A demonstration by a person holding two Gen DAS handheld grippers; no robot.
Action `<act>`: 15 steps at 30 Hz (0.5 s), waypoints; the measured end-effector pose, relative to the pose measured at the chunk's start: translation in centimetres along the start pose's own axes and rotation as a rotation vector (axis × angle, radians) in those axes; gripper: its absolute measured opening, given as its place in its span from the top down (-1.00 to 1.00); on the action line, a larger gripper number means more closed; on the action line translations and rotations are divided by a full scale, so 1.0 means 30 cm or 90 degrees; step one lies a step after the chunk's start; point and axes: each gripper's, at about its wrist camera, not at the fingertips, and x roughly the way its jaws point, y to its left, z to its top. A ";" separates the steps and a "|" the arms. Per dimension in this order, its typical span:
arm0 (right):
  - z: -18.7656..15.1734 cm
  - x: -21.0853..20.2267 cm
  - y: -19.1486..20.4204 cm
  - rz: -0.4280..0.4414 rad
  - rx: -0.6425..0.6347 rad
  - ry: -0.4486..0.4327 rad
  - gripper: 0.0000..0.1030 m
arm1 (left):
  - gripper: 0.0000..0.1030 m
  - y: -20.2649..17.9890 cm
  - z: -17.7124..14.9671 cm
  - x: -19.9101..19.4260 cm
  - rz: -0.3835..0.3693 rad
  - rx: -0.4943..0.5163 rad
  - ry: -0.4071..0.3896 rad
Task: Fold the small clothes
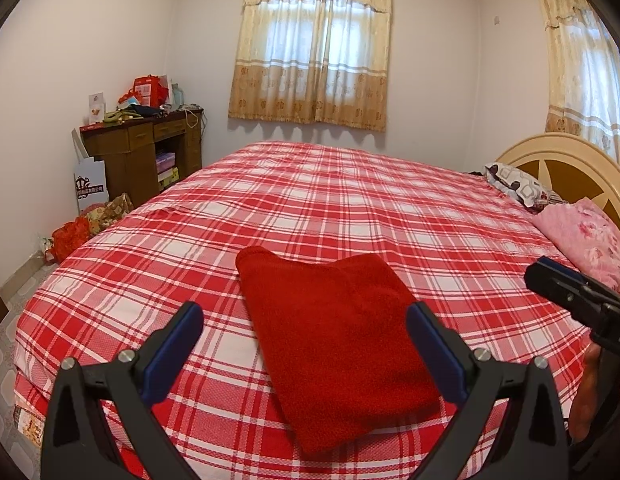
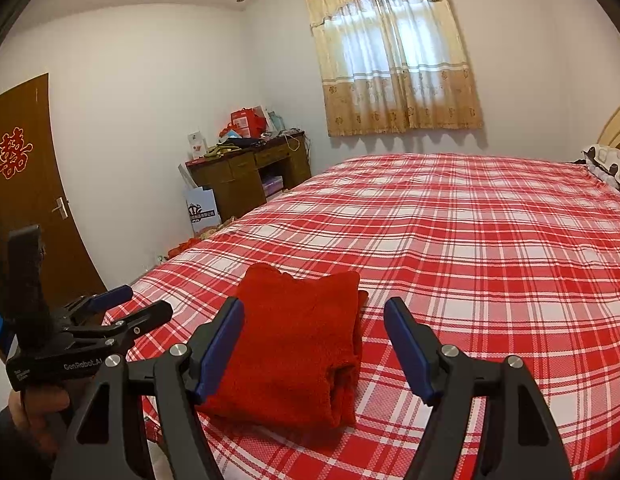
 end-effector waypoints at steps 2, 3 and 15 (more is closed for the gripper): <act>0.001 0.000 0.000 0.000 0.000 0.000 -0.43 | -1.00 -0.004 0.001 0.007 -0.011 0.007 0.012; 0.001 -0.002 -0.001 0.001 0.000 -0.001 -0.43 | -1.00 -0.005 0.001 0.009 -0.009 0.008 0.013; -0.002 -0.008 0.011 0.004 -0.006 -0.002 -0.43 | -1.00 0.004 0.009 0.014 0.027 0.003 0.015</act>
